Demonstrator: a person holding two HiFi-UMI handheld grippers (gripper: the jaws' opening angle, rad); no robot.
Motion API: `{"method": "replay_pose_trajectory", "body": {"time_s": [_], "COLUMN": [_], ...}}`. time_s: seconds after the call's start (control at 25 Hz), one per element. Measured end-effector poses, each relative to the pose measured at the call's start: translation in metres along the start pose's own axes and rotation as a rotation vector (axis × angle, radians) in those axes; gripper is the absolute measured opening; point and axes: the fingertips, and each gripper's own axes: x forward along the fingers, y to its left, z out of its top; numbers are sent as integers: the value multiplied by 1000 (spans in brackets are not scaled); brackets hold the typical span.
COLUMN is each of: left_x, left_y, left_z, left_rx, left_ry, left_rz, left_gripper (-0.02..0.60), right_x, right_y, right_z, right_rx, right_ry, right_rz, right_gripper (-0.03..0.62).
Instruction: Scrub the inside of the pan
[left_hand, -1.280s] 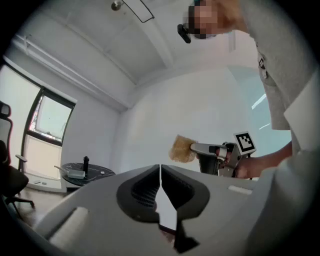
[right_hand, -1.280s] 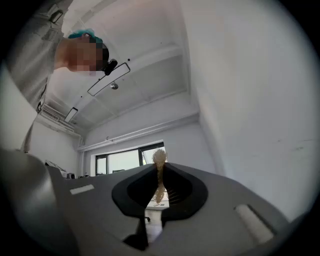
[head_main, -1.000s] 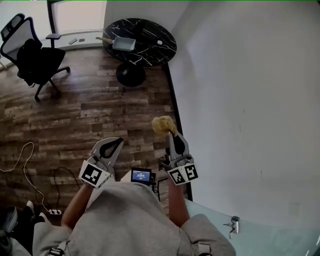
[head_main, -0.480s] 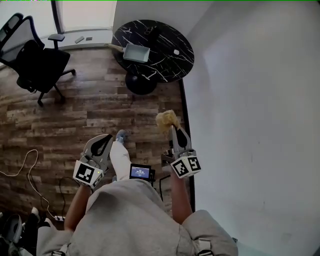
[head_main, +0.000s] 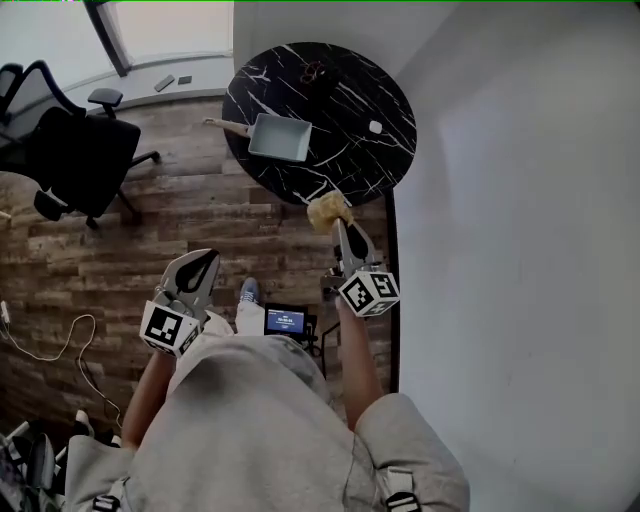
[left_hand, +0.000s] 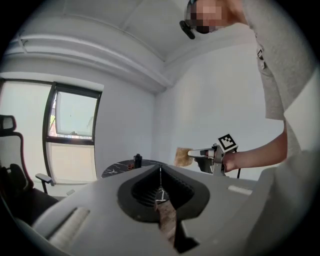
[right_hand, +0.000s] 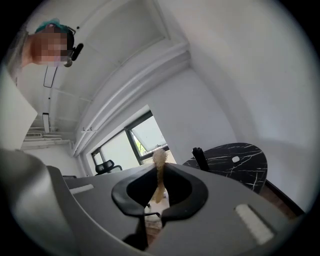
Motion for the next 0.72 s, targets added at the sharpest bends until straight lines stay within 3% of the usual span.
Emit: {"method": "replay_pose_trajectory", "body": {"time_s": [0.24,0.36,0.56,0.72], "left_x": [45,71,131,194], "left_y": [47,67,103,137], "left_z": [-6,-6,-20,-28], "left_rx": [16,15,24,58], "left_ry": [102,106,113,111], "left_rz": [18,13,-42,-94], "left_gripper": [6,6,6,8], "right_x": [92,134,197,236], "right_y": [-82,-118,-157,-185], "right_z": [-27,-41,-71,-99], "right_rx": [127,142,177,204], "right_ry": [114,157,262,415], "right_rz": [-47,-87,-133,-171], "right_gripper": [43,44,48,48]}}
